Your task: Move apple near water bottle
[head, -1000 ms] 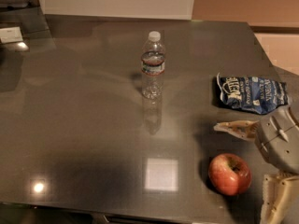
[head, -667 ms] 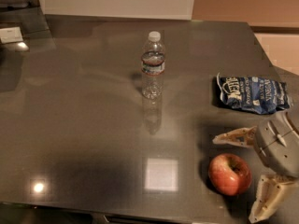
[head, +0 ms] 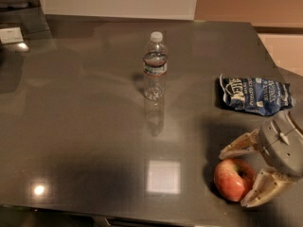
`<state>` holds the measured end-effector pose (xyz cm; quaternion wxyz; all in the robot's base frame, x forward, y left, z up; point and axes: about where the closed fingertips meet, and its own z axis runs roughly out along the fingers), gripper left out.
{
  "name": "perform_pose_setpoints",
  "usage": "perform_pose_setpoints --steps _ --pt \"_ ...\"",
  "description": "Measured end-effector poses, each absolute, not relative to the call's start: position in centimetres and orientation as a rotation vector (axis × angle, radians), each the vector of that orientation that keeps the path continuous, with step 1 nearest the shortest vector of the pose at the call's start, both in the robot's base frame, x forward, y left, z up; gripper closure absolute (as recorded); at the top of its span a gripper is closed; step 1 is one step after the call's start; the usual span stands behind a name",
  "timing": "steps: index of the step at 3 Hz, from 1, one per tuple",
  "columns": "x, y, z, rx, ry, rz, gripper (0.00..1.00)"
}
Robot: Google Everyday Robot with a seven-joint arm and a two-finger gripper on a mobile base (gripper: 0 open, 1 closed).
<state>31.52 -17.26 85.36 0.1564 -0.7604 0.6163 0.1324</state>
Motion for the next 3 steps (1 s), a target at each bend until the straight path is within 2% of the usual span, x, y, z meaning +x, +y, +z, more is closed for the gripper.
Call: perform_pose_setpoints --steps 1,2,3 --pt "33.6 -16.3 87.3 -2.130 1.814 0.370 0.87" --pt "36.6 -13.9 89.7 -2.048 1.889 0.294 1.00" --pt "39.8 -11.5 90.7 -1.947 1.969 0.240 1.00"
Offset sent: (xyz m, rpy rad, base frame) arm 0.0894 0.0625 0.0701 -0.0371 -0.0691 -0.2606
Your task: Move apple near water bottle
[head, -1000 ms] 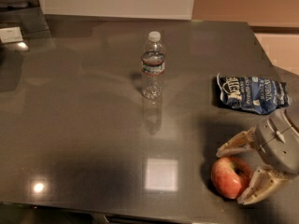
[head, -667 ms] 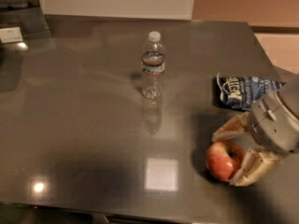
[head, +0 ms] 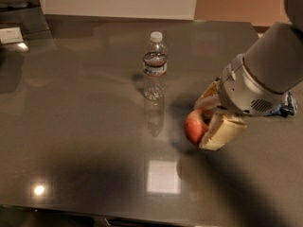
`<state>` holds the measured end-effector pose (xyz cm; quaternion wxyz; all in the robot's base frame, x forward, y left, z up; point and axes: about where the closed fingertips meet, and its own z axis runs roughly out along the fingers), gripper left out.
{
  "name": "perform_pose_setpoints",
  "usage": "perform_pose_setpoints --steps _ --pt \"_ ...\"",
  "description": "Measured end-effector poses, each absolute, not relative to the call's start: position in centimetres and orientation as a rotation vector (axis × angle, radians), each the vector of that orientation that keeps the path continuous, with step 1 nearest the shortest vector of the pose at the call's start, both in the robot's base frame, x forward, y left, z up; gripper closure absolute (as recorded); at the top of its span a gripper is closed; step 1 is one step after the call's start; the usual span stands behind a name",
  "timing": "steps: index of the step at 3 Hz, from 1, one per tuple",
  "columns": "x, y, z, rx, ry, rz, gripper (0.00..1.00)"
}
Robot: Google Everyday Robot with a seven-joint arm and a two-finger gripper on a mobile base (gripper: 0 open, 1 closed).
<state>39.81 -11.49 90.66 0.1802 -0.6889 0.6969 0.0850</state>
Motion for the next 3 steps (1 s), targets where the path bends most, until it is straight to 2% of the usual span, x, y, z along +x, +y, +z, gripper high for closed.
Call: perform_pose_setpoints --steps 2,3 --pt "46.6 -9.4 89.8 -1.693 2.116 0.167 1.00" --pt "51.0 -8.6 88.9 -1.594 2.145 0.155 0.96"
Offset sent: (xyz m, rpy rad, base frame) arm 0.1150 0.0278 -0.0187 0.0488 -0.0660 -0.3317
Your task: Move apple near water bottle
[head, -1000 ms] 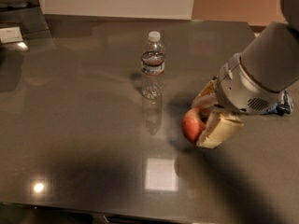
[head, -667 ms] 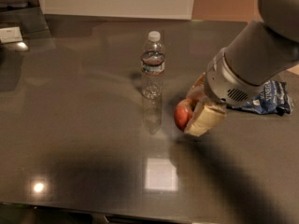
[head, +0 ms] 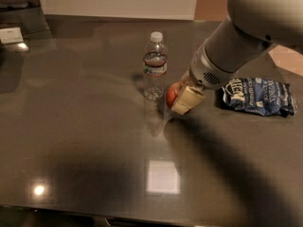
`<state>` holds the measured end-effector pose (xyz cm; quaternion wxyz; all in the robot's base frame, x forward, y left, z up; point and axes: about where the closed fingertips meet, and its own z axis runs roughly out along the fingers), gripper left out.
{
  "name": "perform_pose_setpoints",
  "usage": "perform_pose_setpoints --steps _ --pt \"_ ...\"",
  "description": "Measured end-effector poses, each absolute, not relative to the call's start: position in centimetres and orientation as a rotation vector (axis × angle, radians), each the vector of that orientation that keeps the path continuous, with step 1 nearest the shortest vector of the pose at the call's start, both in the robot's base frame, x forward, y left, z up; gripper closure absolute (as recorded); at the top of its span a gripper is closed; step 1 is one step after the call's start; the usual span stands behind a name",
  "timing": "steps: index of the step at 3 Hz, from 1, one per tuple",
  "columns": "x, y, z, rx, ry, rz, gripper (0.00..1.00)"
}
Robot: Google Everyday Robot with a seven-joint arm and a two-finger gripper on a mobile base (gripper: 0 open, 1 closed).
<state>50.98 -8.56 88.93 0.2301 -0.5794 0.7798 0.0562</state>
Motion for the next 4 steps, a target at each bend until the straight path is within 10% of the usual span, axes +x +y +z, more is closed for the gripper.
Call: perform_pose_setpoints --steps 4 --pt "54.7 -7.8 85.9 -1.585 2.163 0.173 0.04"
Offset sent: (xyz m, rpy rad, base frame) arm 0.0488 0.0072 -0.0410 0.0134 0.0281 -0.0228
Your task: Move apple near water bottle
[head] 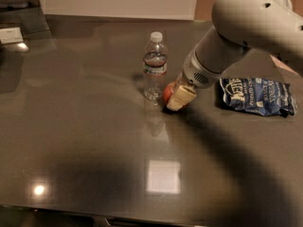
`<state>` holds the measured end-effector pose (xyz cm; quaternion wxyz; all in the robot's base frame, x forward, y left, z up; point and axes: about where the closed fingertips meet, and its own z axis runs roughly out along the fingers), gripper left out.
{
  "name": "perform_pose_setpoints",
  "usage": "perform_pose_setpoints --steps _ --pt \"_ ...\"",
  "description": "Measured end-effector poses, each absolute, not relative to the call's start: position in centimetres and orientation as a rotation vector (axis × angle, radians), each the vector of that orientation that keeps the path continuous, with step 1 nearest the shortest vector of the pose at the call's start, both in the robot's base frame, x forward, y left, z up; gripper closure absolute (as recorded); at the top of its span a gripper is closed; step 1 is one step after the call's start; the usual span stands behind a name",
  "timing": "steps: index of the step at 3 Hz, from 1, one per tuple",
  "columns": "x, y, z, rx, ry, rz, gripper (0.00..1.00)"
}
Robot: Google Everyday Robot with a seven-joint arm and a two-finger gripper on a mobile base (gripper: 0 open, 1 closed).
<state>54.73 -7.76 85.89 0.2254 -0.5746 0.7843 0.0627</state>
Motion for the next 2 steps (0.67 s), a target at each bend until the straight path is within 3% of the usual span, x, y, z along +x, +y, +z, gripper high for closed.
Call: perform_pose_setpoints --steps 2 --pt "54.69 -7.71 85.93 -1.586 2.162 0.172 0.00"
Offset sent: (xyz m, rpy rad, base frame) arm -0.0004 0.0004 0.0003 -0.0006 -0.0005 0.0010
